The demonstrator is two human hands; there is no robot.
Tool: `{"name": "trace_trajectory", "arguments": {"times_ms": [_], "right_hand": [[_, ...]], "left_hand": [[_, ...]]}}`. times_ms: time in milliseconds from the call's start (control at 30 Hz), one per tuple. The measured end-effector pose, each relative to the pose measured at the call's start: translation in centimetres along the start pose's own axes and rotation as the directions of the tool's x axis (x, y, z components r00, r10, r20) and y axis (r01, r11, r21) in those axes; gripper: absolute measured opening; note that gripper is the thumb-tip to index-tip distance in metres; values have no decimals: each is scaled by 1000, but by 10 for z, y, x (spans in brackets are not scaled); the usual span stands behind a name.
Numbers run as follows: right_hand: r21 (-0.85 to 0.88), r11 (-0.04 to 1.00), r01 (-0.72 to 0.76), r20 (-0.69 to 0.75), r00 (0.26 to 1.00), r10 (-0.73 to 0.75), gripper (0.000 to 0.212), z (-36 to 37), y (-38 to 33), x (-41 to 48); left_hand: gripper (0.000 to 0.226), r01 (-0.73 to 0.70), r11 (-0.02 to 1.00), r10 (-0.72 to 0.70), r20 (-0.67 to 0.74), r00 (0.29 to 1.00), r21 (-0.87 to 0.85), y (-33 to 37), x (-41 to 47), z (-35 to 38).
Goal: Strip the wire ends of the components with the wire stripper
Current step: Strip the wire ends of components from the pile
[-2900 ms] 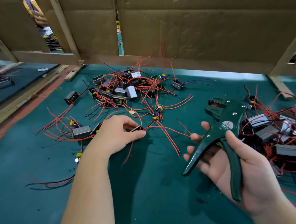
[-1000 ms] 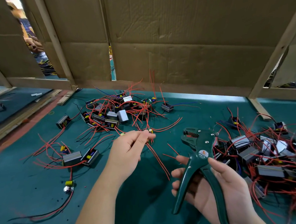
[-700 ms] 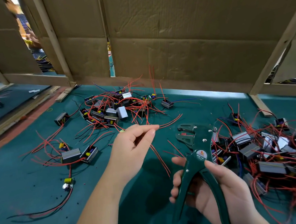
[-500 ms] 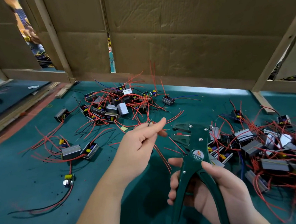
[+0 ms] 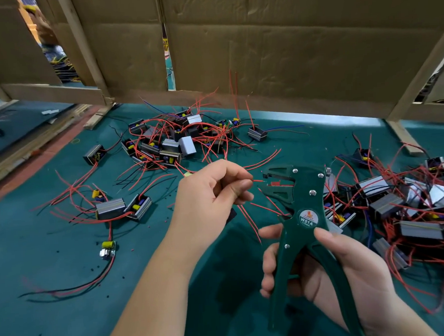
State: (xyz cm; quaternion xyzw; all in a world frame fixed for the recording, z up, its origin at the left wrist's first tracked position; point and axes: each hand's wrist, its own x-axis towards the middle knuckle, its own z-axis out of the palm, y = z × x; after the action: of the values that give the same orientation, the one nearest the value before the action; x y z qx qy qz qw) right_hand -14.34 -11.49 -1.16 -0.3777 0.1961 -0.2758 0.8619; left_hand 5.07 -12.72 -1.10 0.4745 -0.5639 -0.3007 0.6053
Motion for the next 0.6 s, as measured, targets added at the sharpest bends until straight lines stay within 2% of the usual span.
{"name": "trace_trajectory", "arguments": {"times_ms": [133,267,500,600], "right_hand": [[-48,999,25,-60,998,-28,67,2,3,1],[-112,993,39,-148,987,-56,63,3,4,1],[-132,990,41,-150,987,-61,61,3,3,1],[-123,991,43,-144,988,-61,61,3,3,1]], "left_hand": [[13,-10,998,13,-35,999,68,3,0,1],[16,-71,982,73,-2,997,174,6,1,2],[13,-120,967,126,-11,992,224,9,-1,4],[11,-159,942,167,0,986,296,9,-1,4]]}}
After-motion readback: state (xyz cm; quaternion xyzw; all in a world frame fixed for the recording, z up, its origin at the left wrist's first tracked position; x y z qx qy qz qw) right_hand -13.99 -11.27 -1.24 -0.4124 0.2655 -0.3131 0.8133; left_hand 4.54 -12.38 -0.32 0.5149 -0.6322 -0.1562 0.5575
